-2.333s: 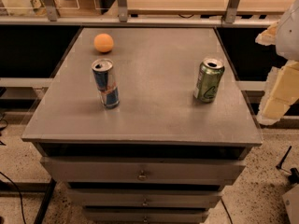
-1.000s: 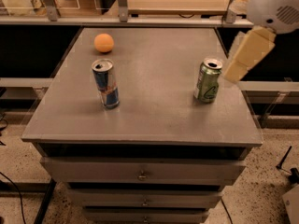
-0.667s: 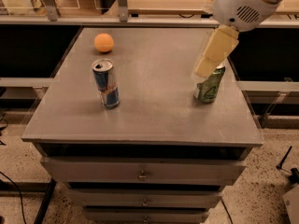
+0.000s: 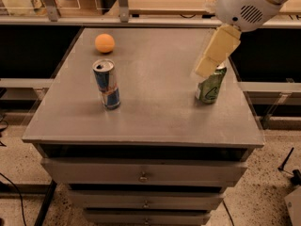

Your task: Knock redbull can over

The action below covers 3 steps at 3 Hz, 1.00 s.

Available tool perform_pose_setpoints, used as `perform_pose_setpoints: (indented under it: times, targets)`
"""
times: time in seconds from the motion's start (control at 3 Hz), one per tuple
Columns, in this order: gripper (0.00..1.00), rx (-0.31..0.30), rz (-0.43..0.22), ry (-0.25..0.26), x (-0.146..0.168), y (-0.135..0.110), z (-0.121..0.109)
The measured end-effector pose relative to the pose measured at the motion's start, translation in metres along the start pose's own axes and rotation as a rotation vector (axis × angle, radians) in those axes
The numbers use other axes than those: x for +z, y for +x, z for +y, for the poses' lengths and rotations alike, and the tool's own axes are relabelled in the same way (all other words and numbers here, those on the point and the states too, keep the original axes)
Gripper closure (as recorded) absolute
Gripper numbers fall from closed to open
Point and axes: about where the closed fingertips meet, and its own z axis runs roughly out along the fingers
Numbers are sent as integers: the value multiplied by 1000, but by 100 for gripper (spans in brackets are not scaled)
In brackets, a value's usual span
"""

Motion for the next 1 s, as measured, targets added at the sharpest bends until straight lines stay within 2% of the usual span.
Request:
perform_pose_setpoints:
  times: [0.33,0.67,1.0]
  targets:
    - [0,26,-127,-50,20,-20,9]
    - [0,42,-253,-87,40,-52,26]
    - [0,38,-342,-112,63,-85,46]
